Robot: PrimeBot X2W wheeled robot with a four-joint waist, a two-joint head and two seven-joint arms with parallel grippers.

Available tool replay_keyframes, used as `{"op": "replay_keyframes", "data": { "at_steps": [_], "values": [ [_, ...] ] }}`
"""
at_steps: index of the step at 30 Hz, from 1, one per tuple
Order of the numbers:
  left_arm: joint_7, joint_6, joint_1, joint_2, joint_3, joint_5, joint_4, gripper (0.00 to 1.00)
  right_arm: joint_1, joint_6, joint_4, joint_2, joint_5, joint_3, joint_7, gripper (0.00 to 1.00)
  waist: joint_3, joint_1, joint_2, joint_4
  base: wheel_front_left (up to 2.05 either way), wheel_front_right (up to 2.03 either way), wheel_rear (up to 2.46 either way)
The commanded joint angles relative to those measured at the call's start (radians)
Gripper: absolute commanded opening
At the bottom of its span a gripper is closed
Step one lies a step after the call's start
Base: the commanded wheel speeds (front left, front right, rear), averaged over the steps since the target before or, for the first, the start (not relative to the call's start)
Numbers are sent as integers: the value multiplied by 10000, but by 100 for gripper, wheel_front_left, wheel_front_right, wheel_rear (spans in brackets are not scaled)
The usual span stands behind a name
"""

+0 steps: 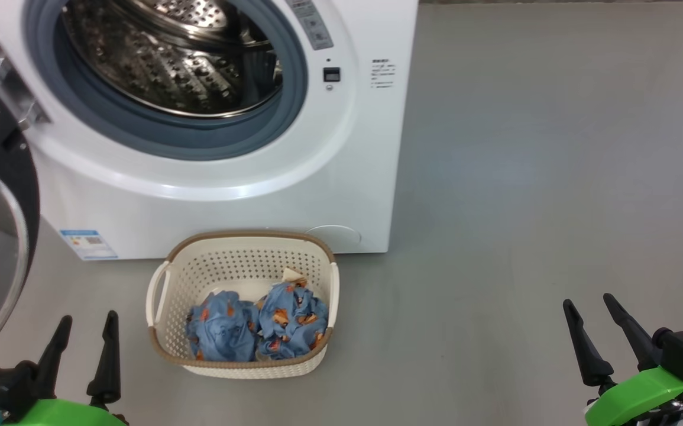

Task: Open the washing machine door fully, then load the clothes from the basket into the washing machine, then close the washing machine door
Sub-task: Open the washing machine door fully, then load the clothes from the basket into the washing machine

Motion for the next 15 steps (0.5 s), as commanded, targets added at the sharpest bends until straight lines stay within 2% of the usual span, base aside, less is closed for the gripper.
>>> {"op": "replay_keyframes", "data": {
  "at_steps": [1, 15],
  "values": [
    [-65, -13, -79, 396, 299, -76, -289, 100, 78, 16, -247, -143, 12, 133, -120, 100, -140, 0, -1, -308, 0, 0, 0],
    [-65, -13, 62, 520, 51, -377, -350, 100, 232, 16, -297, -94, 7, 9, -120, 100, -236, 0, -1, -618, 0, 0, 0]
  ]
}}
